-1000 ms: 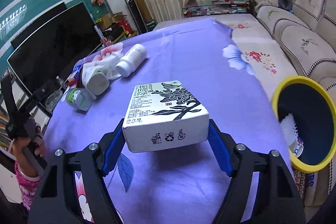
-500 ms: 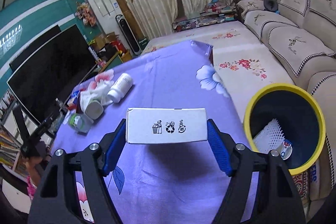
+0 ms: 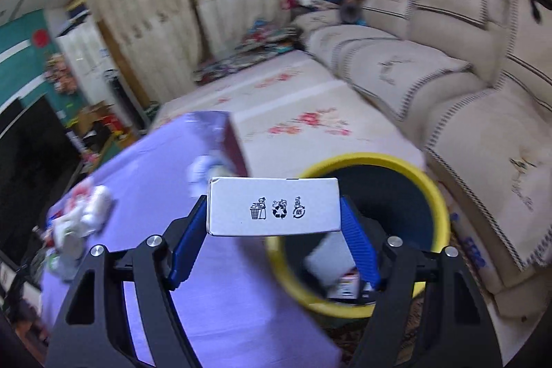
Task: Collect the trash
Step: 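Carry the white box over the bin and release it with the right gripper, then grasp the green-lidded clear jar with the left gripper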
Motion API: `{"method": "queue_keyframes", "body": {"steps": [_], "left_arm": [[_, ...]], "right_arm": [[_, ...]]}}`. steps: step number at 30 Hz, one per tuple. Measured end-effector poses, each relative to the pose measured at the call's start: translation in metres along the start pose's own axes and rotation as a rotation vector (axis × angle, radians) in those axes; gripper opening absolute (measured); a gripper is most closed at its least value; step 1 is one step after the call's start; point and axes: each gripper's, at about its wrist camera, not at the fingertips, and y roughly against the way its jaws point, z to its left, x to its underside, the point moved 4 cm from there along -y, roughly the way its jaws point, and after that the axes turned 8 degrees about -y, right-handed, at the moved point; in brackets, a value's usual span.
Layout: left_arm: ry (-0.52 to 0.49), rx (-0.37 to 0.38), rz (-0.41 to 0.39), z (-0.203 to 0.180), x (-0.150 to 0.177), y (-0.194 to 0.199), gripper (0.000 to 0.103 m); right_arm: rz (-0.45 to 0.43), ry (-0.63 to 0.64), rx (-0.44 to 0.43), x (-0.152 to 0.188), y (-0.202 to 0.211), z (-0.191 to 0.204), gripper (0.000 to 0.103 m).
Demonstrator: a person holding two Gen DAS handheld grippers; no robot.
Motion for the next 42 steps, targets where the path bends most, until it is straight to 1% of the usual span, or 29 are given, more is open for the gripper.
{"method": "queue_keyframes", "body": {"steps": [4, 5, 6, 8, 14, 20, 27, 31, 37, 39, 41, 42], "left_arm": [[-0.006, 0.009, 0.009, -0.002, 0.001, -0.003, 0.098], [-0.01, 0.011, 0.012, -0.004, 0.001, -0.004, 0.098], [-0.014, 0.011, 0.015, -0.004, 0.002, -0.005, 0.098], [-0.021, 0.01, 0.022, -0.006, 0.003, -0.007, 0.098], [-0.041, 0.022, 0.045, -0.01, 0.007, -0.013, 0.098], [-0.084, 0.027, 0.11, -0.02, 0.014, -0.029, 0.098], [-0.18, 0.041, 0.196, -0.041, 0.025, -0.052, 0.098], [-0.178, 0.057, 0.233, -0.043, 0.028, -0.061, 0.098], [-0.168, 0.078, 0.262, -0.041, 0.03, -0.068, 0.098], [-0.169, 0.083, 0.267, -0.041, 0.03, -0.07, 0.095], [-0.166, 0.088, 0.276, -0.04, 0.031, -0.073, 0.085], [-0.163, 0.089, 0.283, -0.04, 0.031, -0.075, 0.082]], "right_arm": [[-0.005, -0.036, 0.118, -0.004, -0.022, -0.028, 0.072], [-0.004, -0.049, 0.125, -0.005, -0.026, -0.032, 0.074], [-0.007, -0.065, 0.125, -0.006, -0.028, -0.036, 0.08], [-0.018, -0.079, 0.128, -0.008, -0.03, -0.037, 0.082], [-0.015, -0.047, 0.098, 0.001, -0.03, -0.024, 0.083], [0.004, -0.019, 0.053, 0.014, -0.028, -0.009, 0.083], [0.014, -0.004, 0.004, 0.021, -0.026, 0.004, 0.083], [0.017, -0.011, -0.004, 0.022, -0.024, 0.0, 0.083], [0.029, -0.031, -0.008, 0.023, -0.026, -0.005, 0.084], [0.033, -0.031, -0.014, 0.024, -0.026, -0.004, 0.084], [0.034, -0.025, -0.018, 0.025, -0.026, -0.002, 0.084], [0.036, -0.023, -0.02, 0.026, -0.026, -0.001, 0.084]]}}
